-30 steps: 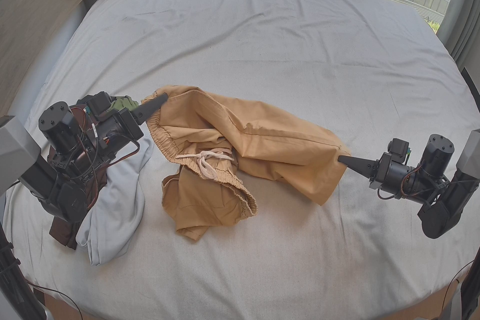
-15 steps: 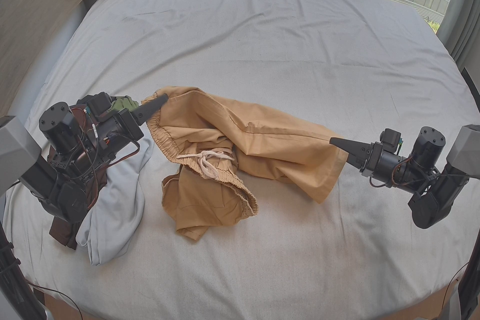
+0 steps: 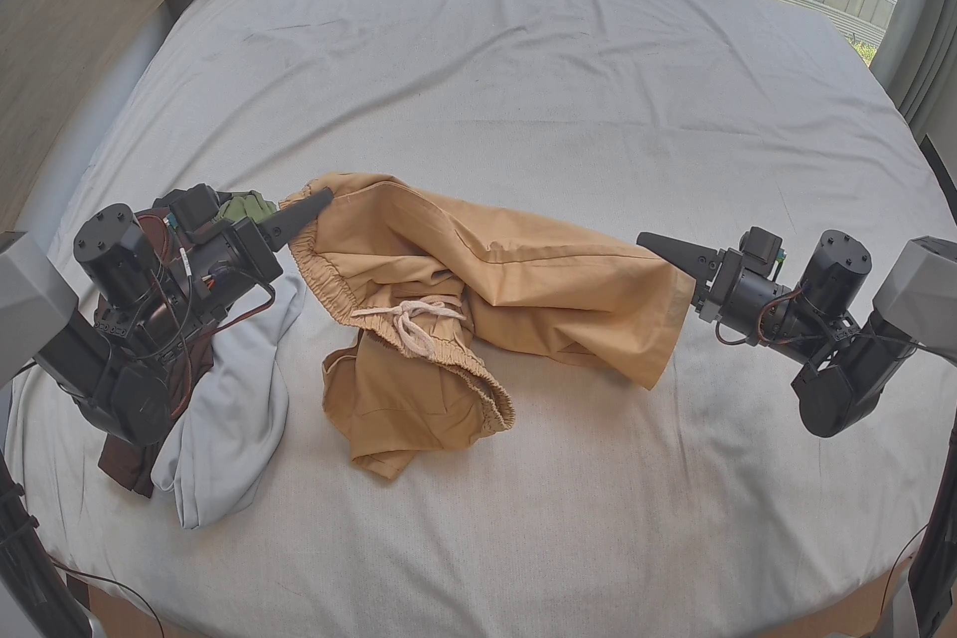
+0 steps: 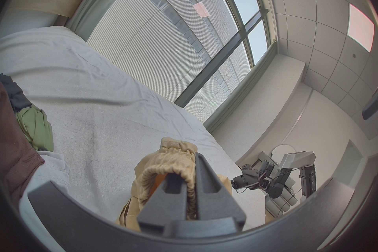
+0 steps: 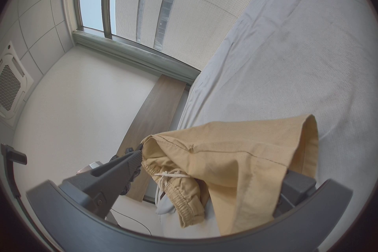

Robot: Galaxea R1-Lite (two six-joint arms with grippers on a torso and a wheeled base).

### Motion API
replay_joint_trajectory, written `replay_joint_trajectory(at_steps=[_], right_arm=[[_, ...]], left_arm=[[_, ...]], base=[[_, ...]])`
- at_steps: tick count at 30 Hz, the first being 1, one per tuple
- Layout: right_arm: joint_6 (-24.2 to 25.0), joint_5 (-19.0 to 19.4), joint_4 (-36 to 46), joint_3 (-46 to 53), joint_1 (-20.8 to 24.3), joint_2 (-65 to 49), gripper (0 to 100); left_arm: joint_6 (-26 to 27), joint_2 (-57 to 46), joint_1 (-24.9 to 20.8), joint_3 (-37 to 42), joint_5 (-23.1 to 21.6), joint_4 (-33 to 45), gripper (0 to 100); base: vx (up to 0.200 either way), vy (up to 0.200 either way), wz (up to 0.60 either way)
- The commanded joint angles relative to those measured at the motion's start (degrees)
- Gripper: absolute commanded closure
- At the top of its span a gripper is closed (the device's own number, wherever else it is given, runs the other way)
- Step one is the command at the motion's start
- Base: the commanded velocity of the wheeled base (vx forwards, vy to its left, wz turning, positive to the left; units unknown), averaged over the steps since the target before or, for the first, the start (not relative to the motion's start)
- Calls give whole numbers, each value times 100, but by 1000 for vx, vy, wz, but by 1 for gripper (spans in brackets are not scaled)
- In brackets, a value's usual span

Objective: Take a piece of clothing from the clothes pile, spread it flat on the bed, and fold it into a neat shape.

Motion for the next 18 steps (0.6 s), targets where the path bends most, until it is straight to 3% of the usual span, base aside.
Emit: replay_joint_trajectory(at_steps=[1,6,7,18], right_arm=[[73,-127,-1,-208,100,93,0],[82,-162,-19,-234,100,102,0],[82,-162,-19,-225,100,102,100],[82,-399,-36,-138,47,-83,100]], left_arm=[[0,-24,-2,9,-20,-6,100],[0,-6,-2,9,-20,3,100],[0,-6,-2,9,-20,3,100],[-9,-24,-64,9,-12,-6,100]], base=[[0,0,0],[0,0,0],[0,0,0],[0,0,0]])
